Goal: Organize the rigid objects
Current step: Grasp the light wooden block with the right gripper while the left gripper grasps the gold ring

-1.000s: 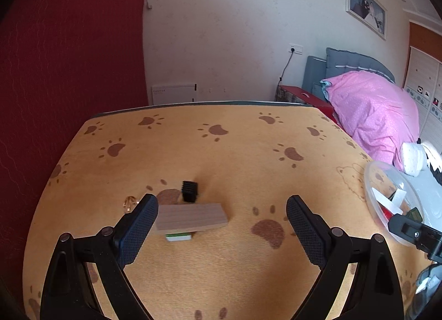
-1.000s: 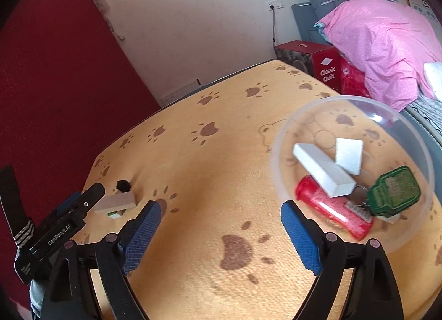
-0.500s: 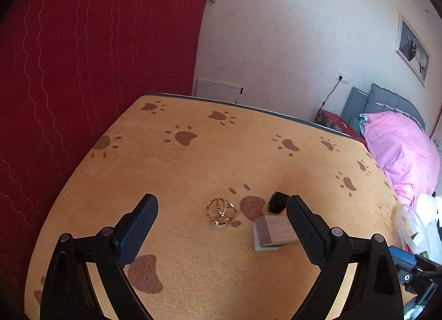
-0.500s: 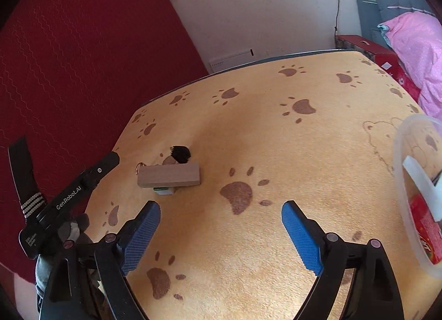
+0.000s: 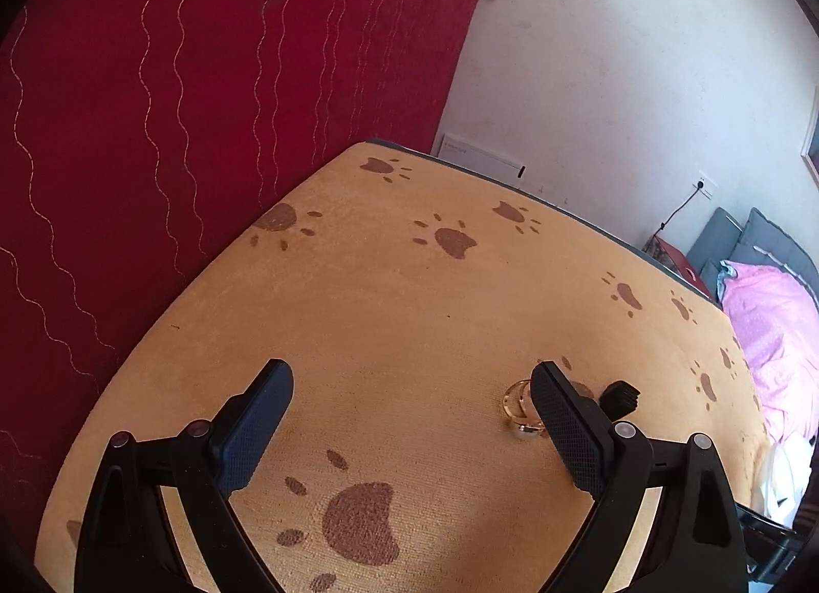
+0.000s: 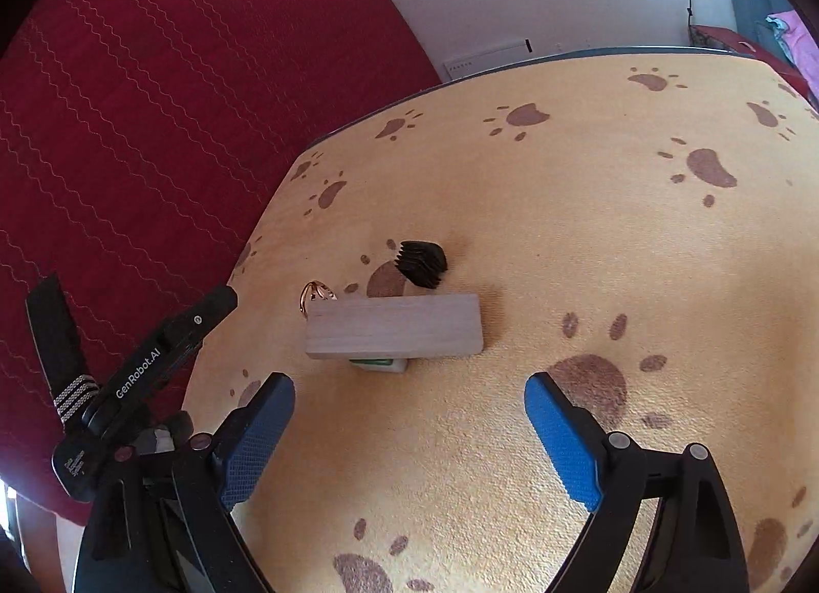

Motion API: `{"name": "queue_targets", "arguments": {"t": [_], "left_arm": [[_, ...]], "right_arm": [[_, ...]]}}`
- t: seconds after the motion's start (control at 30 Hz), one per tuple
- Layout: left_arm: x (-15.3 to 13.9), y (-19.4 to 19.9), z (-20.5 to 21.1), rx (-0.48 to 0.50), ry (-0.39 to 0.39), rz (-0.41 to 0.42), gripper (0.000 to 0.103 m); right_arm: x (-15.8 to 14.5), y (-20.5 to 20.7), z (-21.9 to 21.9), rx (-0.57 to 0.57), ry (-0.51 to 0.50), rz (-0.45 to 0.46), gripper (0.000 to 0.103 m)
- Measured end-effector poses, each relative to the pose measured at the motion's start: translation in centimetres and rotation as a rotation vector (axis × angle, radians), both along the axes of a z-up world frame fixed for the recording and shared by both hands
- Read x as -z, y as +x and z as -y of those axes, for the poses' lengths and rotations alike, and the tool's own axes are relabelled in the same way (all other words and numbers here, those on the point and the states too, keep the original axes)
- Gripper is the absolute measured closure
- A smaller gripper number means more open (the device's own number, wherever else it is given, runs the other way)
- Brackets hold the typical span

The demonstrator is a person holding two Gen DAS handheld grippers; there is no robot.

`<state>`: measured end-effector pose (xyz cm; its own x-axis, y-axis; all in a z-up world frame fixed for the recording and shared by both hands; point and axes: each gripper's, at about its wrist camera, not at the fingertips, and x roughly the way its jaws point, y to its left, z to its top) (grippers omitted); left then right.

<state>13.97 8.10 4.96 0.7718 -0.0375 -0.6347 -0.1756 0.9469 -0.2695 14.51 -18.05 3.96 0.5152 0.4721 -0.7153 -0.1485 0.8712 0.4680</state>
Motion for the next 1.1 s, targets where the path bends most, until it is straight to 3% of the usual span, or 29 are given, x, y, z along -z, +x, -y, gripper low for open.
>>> {"name": "queue_targets", "arguments": {"t": [0.7,0.83,0.9,1.1], "left_arm": [[0.8,0.4,-0.3,0.004,-0.007,-0.022,0.008],[0.9,0.5,-0.1,0.012,-0.001,-0.026,0.008],[1.0,0.6,0.0,0.015,0.002,-0.027,0.008],[1.1,0.5,1.2,0.061,0.020,-0.011,0.008]], "right_arm": [[2.0,3.9,-3.7,-0.064,-0.148,0.016,0.002],[2.0,3.8,-3.9,-0.070,-0.165,0.037,0.002],[2.0,3.7,-4.0,-0.076,-0.174,0.042,0.009],[1.6,2.5,-3.6,-0.057,-0.188,0.059,0.009]]}}
